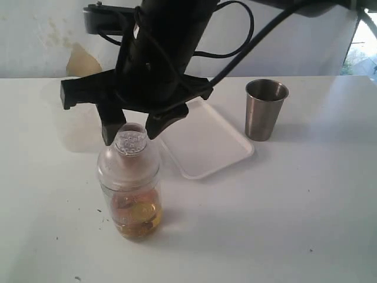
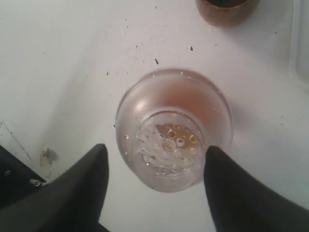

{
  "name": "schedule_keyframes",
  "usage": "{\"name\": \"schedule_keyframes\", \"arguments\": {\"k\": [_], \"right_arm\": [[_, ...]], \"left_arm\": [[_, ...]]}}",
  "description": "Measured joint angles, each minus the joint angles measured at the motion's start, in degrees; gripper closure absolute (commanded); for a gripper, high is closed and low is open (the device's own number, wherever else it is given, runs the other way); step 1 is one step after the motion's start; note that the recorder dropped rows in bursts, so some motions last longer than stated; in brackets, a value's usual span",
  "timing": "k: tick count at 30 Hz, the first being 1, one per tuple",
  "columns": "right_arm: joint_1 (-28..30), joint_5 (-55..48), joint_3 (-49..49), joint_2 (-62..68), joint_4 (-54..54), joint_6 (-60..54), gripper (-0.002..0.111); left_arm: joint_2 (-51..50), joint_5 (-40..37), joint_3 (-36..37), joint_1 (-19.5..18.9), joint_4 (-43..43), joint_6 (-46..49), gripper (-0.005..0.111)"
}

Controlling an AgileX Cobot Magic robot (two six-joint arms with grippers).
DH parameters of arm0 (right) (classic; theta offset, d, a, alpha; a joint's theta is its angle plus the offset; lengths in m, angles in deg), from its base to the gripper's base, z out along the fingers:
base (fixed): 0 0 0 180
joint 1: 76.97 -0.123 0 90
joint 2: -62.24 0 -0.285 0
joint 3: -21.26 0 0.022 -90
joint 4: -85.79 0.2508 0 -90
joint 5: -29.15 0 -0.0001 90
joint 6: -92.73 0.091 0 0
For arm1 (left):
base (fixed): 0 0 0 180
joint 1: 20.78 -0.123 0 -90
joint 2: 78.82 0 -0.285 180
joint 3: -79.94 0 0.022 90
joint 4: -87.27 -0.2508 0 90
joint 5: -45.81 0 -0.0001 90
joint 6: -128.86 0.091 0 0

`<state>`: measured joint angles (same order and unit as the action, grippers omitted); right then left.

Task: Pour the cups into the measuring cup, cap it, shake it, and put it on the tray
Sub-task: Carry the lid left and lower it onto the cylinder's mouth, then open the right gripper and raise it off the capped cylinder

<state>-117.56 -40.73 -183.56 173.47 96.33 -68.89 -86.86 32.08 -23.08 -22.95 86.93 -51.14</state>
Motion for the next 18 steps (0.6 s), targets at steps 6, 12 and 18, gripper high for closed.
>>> {"name": "schedule_keyframes", "arguments": {"k": [6, 12, 18], "right_arm": [[-0.1, 0.0, 0.0, 0.0, 0.0, 0.0, 0.06], [-0.5, 2.3, 0.0, 0.0, -0.1, -1.0, 0.06], [-0.5, 6.0, 0.0, 0.0, -0.1, -2.6, 0.06]], "left_arm": [[0.0, 0.0, 0.0, 0.0, 0.0, 0.0, 0.107], [0.0, 0.0, 0.0, 0.0, 0.0, 0.0, 0.107], [0.0, 0.0, 0.0, 0.0, 0.0, 0.0, 0.107]]}}
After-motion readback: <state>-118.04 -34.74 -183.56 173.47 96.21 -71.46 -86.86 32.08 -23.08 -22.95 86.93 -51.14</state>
